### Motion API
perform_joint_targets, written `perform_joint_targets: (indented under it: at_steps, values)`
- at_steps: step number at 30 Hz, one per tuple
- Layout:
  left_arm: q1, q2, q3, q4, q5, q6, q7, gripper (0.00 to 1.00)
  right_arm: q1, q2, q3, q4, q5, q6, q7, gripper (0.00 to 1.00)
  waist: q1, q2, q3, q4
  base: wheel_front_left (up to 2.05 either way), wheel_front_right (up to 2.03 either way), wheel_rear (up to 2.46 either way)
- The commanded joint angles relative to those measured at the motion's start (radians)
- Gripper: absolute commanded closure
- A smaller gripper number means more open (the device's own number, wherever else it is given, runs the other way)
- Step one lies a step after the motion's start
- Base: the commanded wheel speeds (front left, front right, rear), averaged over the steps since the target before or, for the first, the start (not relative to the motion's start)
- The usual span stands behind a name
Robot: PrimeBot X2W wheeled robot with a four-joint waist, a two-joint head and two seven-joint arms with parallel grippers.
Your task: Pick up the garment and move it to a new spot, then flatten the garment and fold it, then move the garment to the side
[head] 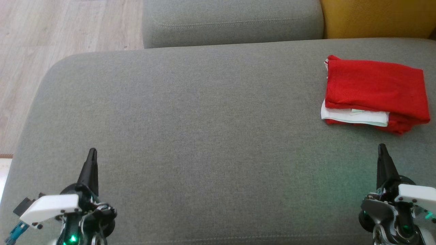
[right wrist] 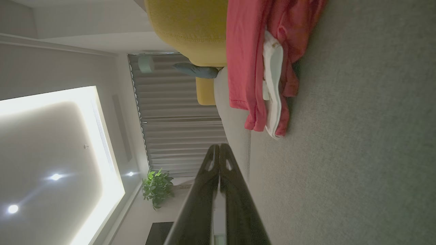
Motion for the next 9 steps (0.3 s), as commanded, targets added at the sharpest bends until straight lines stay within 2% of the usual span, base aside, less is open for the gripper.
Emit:
perform_joint_targets:
  at_steps: [1, 9]
  values:
    - [-0.058, 0.015, 0.042, -0.026, 0.003, -0.007, 0.006, 1.00, -0.054, -0.015, 0.016, -0.033, 0.004, 0.004, 0.006, 1.00, 0.0000, 0.0000, 0.000, 0.000, 0.00, 0.00, 0.00]
    - [-0.058, 0.014, 0.044, -0.026, 0.004, -0.007, 0.007, 1.00, -0.054, -0.014, 0.015, -0.033, 0.002, 0.004, 0.007, 1.00, 0.0000, 0.0000, 0.000, 0.000, 0.00, 0.00, 0.00]
